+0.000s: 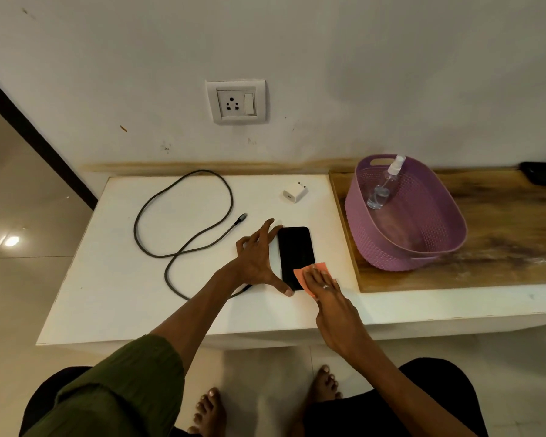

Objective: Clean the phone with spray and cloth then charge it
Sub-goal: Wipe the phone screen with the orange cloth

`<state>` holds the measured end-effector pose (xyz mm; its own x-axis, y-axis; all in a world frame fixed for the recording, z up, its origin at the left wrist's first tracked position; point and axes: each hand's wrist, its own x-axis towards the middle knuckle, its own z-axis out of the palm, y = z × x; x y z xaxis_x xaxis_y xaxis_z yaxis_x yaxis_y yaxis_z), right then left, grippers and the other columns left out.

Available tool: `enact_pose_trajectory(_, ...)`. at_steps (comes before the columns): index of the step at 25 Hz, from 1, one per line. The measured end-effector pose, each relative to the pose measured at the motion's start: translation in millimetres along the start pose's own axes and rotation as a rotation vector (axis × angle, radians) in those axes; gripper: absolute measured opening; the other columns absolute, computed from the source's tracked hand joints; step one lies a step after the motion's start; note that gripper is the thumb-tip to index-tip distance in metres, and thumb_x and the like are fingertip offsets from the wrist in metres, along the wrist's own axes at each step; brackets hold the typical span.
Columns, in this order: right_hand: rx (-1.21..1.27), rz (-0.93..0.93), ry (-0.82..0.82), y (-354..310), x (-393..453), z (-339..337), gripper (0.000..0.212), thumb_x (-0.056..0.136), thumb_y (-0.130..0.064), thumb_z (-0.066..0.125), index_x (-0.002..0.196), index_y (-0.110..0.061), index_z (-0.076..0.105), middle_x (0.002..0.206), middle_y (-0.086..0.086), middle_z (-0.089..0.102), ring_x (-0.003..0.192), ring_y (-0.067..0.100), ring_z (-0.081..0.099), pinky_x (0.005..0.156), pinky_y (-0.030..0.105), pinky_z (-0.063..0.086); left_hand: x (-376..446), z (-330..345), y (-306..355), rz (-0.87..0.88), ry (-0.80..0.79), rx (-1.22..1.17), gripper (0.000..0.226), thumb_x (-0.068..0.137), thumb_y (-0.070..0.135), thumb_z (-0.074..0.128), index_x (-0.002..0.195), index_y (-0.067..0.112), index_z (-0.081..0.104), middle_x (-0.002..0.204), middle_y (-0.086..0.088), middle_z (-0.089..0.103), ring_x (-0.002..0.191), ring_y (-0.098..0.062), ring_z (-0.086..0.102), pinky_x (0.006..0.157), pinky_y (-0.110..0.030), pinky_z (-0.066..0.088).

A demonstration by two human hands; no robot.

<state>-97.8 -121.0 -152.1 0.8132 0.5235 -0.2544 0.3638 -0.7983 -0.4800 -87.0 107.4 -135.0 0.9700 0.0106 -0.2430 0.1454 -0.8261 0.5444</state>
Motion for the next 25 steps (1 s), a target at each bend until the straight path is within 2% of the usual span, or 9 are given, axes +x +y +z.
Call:
enact_pose_trajectory(3, 0.114, 0.035, 0.033, -6, 19, -5, 0.065, 0.094, -0.006, 0.054, 0.150, -0.015, 0.023, 0.157, 0.006, 0.028, 0.140, 0.026, 0.037, 0.112, 0.033, 0.034, 2, 1, -1, -0.007, -0.008, 0.012, 0.154, 0.040, 0.071, 0.087, 0.155, 0.032, -0.007, 0.163, 0.011, -0.014, 0.153, -0.025, 0.001, 0.120, -0.045, 0.000)
enact_pose_trajectory(4, 0.103, 0.029, 0.031, -5, 28, -8, 0.065, 0.095, -0.008, 0.054, 0.151, -0.018, 0.022, 0.157, 0.005, 0.028, 0.140, 0.026, 0.037, 0.111, 0.032, 0.035, 2, 1, -1, -0.009, -0.010, 0.012, 0.154, 0.039, 0.071, 0.087, 0.155, 0.032, -0.007, 0.163, 0.011, -0.013, 0.153, -0.025, 0.002, 0.120, -0.046, 0.000)
enact_pose_trajectory(7, 0.075, -0.030, 0.036, -6, 58, -19, 0.069, 0.097, -0.015, 0.052, 0.152, -0.030, 0.012, 0.161, -0.004, 0.016, 0.147, 0.027, 0.021, 0.115, 0.038, 0.027, 2, 1, -2, -0.007, -0.015, 0.015, 0.154, 0.040, 0.071, 0.087, 0.155, 0.032, -0.007, 0.163, 0.011, -0.012, 0.153, -0.025, 0.003, 0.120, -0.045, 0.000)
enact_pose_trajectory(12, 0.003, -0.013, 0.104, -15, 101, -33, 0.062, 0.095, -0.025, 0.055, 0.150, -0.023, 0.025, 0.154, 0.003, 0.035, 0.137, 0.031, 0.041, 0.109, 0.036, 0.037, 3, 1, -3, 0.001, -0.011, 0.024, 0.153, 0.040, 0.070, 0.087, 0.155, 0.033, -0.007, 0.164, 0.011, -0.011, 0.152, -0.026, 0.004, 0.121, -0.047, 0.002)
enact_pose_trajectory(16, -0.060, -0.033, 0.130, -22, 109, -24, 0.067, 0.094, -0.027, 0.057, 0.151, -0.019, 0.024, 0.157, 0.005, 0.029, 0.143, 0.030, 0.031, 0.115, 0.038, 0.028, 3, 1, -4, -0.003, -0.016, 0.018, 0.154, 0.039, 0.070, 0.087, 0.155, 0.032, -0.006, 0.164, 0.010, -0.011, 0.152, -0.026, 0.004, 0.122, -0.048, 0.002)
enact_pose_trajectory(18, -0.041, -0.106, 0.118, -27, 103, -15, 0.066, 0.094, -0.029, 0.057, 0.150, -0.016, 0.025, 0.157, 0.007, 0.029, 0.144, 0.029, 0.029, 0.117, 0.039, 0.025, 4, 1, -3, -0.009, -0.008, 0.012, 0.155, 0.037, 0.071, 0.087, 0.155, 0.031, -0.005, 0.164, 0.011, -0.010, 0.152, -0.025, 0.005, 0.122, -0.047, 0.002)
enact_pose_trajectory(20, 0.010, -0.206, 0.092, -30, 97, -6, 0.064, 0.093, -0.024, 0.058, 0.149, -0.013, 0.027, 0.156, 0.010, 0.030, 0.145, 0.029, 0.027, 0.119, 0.039, 0.023, 4, 2, -4, -0.012, 0.001, -0.016, 0.154, 0.033, 0.072, 0.086, 0.152, 0.036, -0.005, 0.164, 0.010, -0.007, 0.152, -0.024, 0.007, 0.121, -0.045, 0.002)
enact_pose_trajectory(22, -0.032, -0.277, 0.087, -31, 93, -3, 0.068, 0.090, -0.017, 0.061, 0.149, -0.012, 0.027, 0.157, 0.010, 0.027, 0.146, 0.029, 0.023, 0.119, 0.035, 0.016, 3, 3, -3, -0.008, 0.012, -0.038, 0.153, 0.031, 0.073, 0.085, 0.150, 0.041, -0.005, 0.164, 0.012, -0.006, 0.152, -0.023, 0.008, 0.120, -0.044, 0.001)
enact_pose_trajectory(25, -0.163, -0.340, 0.084, -21, 100, -13, 0.074, 0.088, -0.022, 0.064, 0.150, -0.012, 0.024, 0.159, 0.010, 0.024, 0.148, 0.028, 0.019, 0.119, 0.031, 0.001, 2, 1, -4, 0.004, 0.023, -0.047, 0.151, 0.031, 0.073, 0.086, 0.151, 0.040, -0.002, 0.163, 0.014, -0.002, 0.151, -0.023, 0.011, 0.119, -0.043, 0.003)
